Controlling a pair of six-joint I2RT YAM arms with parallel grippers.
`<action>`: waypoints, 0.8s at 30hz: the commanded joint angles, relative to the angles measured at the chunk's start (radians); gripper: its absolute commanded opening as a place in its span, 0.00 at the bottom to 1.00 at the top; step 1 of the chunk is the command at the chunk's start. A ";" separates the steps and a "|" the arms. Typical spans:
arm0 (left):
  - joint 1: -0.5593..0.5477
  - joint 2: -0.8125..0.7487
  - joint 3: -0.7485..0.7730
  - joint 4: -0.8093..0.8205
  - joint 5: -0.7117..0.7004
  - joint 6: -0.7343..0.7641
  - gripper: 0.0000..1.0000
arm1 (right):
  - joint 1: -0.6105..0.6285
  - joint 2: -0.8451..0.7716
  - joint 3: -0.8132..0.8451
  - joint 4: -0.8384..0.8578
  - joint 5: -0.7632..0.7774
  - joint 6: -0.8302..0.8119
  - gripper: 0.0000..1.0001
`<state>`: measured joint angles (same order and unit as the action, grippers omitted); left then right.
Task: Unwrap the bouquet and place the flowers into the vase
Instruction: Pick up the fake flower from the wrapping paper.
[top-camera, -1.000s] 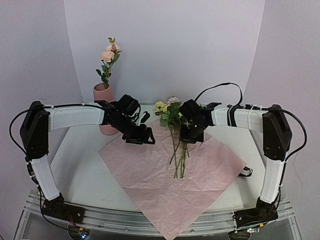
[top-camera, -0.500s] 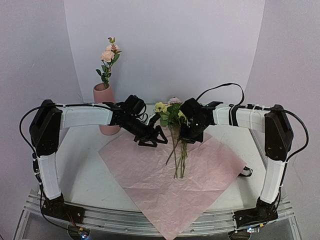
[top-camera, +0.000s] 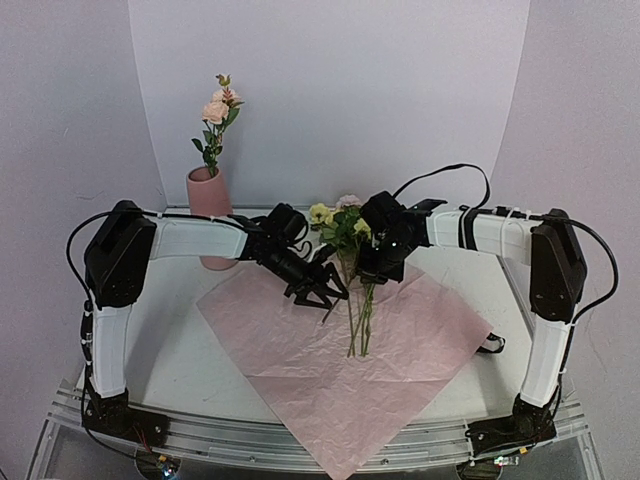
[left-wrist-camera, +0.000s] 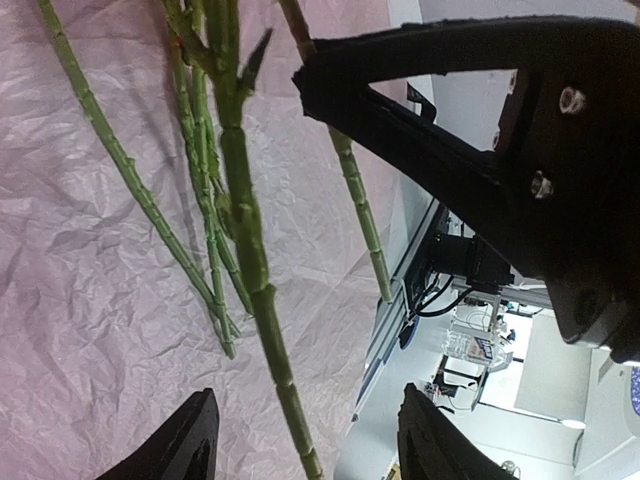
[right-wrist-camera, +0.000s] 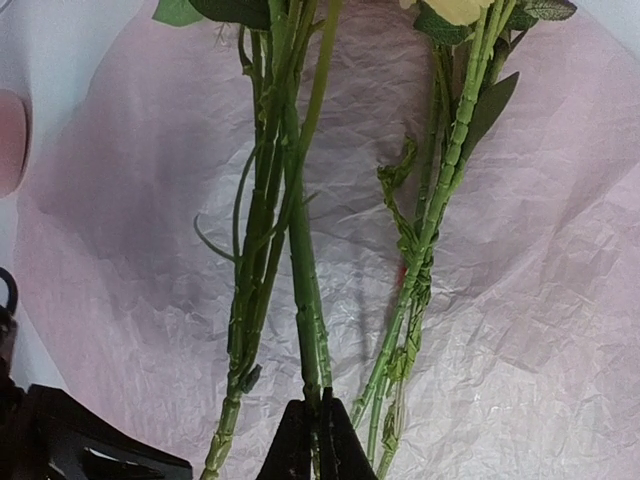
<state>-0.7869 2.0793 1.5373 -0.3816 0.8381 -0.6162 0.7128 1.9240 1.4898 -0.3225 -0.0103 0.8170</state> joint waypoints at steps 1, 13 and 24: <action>-0.015 0.021 0.043 0.042 0.050 -0.019 0.47 | -0.001 -0.005 0.045 -0.044 -0.014 0.007 0.04; -0.015 -0.042 0.002 0.044 0.009 0.001 0.00 | -0.084 -0.045 0.000 -0.052 0.058 -0.038 0.02; -0.015 -0.081 -0.020 0.043 0.011 0.012 0.00 | -0.158 -0.077 0.047 -0.050 0.050 -0.149 0.01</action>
<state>-0.8024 2.0793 1.5282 -0.3736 0.8352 -0.6273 0.5678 1.8961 1.4983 -0.3295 0.0147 0.7147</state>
